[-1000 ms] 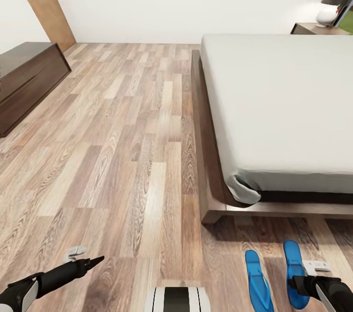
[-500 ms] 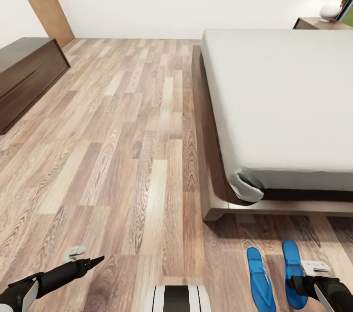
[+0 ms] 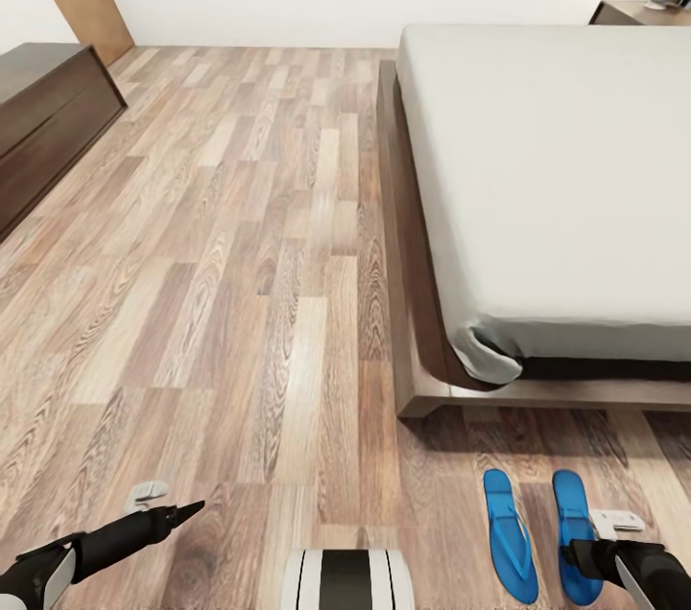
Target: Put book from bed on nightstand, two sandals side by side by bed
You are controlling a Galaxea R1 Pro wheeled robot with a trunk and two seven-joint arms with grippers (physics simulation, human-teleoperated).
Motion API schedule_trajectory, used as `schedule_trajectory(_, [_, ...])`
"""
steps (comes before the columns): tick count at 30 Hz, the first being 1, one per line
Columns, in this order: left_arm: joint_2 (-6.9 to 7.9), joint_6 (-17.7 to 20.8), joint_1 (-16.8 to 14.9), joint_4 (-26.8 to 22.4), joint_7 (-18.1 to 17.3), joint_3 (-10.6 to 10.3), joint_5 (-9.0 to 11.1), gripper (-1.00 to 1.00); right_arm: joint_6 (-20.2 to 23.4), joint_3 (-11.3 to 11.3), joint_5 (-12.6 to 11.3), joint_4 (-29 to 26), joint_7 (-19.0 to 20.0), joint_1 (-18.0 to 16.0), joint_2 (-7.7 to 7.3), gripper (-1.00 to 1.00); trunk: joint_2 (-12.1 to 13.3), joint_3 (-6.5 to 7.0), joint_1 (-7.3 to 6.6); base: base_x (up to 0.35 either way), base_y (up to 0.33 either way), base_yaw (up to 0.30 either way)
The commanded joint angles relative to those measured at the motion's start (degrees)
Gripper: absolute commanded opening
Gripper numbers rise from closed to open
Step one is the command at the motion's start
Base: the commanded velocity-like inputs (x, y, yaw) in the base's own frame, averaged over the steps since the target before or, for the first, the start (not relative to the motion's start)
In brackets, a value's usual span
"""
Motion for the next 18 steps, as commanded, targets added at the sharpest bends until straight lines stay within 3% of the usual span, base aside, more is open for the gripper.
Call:
schedule_trajectory(1, [-0.03,0.60,-0.03,-0.06,-0.35,0.49,-0.36,1.00,0.32,-0.19,-0.14,-0.09,0.21,-0.01,0.01,-1.00,-0.03,-0.26,0.01,0.000,0.000,0.000])
schedule_trajectory(18, [-0.03,0.60,-0.03,-0.06,-0.35,0.45,-0.41,1.00,0.33,-0.19,-0.18,-0.10,0.21,-0.01,0.01,-1.00,-0.26,-4.03,0.45,0.000,0.000,0.000])
